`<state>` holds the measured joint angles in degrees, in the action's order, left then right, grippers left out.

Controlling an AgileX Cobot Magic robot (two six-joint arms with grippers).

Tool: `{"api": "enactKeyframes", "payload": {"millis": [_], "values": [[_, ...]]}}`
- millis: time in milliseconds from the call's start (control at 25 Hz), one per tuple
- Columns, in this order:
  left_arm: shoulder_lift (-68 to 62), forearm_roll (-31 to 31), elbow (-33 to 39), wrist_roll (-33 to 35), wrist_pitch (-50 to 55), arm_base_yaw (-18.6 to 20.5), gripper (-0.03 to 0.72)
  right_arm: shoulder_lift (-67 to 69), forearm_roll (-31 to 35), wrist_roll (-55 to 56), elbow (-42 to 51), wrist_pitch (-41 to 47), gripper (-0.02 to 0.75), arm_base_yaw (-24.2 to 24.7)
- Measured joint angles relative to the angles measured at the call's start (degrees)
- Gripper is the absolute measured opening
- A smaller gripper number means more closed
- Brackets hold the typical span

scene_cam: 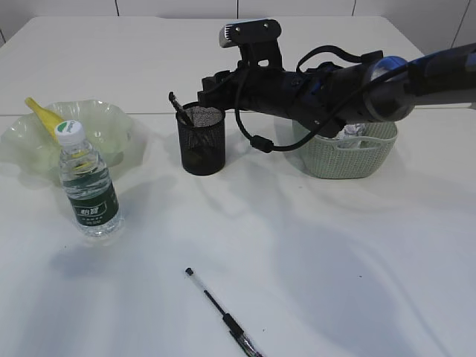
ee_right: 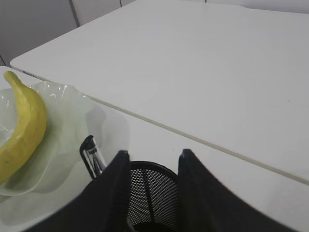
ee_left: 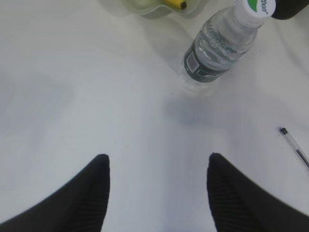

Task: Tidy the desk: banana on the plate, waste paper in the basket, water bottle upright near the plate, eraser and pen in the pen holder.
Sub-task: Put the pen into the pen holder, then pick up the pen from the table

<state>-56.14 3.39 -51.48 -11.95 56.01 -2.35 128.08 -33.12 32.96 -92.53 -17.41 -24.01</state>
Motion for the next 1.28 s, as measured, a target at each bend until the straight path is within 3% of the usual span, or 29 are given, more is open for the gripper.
{"api": "enactKeyframes", "payload": {"millis": [360,1040,1160,1280], "values": [[0.0,0.0,0.0,0.0,0.0,0.0,0.454,-0.57,0.0,2.94,0.0,1.28,0.255,0.0],[0.0,0.0,0.0,0.0,-0.04,0.0,0.454,-16.5,1.72,10.48,0.0,33.51,0.257,-1.23],[0.0,0.0,0.0,0.0,-0.04,0.0,0.454,-17.89,6.62,4.85,0.0,40.76,0.257,-3.13],[0.0,0.0,0.0,0.0,-0.04,0.0,0.454,-18.4,19.7,-11.1,0.0,48.91,0.257,-4.49]]}}
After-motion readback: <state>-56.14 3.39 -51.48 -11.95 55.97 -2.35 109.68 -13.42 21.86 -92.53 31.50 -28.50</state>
